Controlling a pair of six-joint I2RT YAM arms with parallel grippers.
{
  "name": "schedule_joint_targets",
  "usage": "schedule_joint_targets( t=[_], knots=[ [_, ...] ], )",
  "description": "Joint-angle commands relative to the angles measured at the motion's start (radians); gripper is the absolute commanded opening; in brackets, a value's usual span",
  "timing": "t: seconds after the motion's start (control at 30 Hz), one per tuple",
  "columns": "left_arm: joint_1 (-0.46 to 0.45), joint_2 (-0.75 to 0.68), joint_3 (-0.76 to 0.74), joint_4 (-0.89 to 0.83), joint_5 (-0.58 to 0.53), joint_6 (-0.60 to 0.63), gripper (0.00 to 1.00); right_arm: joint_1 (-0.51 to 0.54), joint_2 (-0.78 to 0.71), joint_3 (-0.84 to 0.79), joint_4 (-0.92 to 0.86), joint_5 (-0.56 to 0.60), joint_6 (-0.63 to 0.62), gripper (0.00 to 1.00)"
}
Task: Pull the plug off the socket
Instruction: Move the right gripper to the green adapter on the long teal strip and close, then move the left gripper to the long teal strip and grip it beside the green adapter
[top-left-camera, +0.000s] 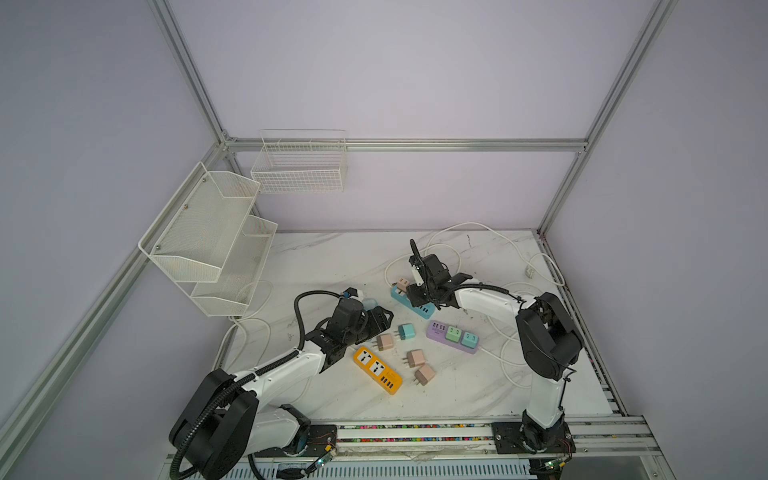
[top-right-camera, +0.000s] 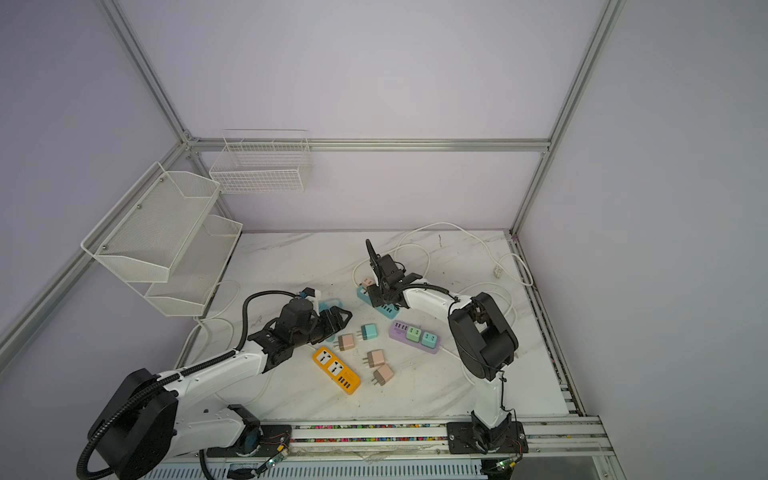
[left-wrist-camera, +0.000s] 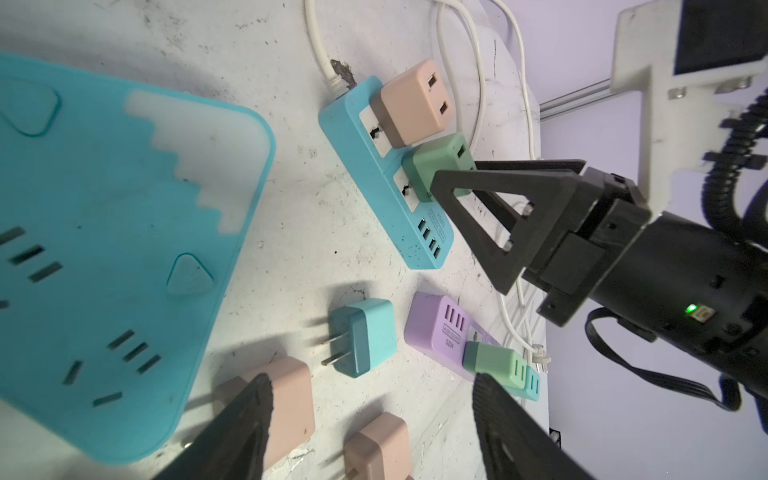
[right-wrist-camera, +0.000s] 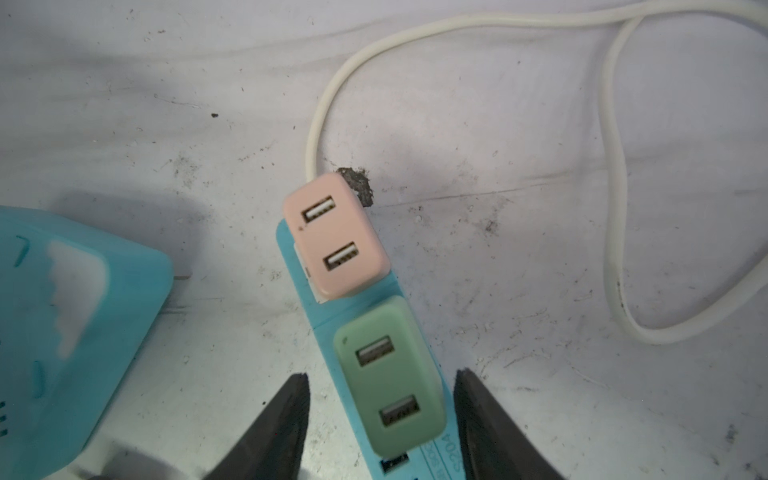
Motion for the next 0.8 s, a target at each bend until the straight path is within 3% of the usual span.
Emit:
schedule_joint_targets(
  t=[0.0, 0.33, 0.77],
  knots=[
    [-0.005, 0.014, 0.093, 0.038, 0.003, -0.001, 0.76, -0.004, 0.029, 0.032, -0.023, 0.002, -0.035, 0.57],
    [-0.007, 0.030, 0.103, 0.042, 0.002, 0.004, 0.76, -0.004, 0.078, 0.044, -0.021, 0.014, -0.044, 0.46],
    [-0.005, 0.118, 0.159, 0.091, 0.043, 0.022, 0.76, -0.004, 0.034, -0.011, -0.026, -0.010, -0.045, 0.35]
  ],
)
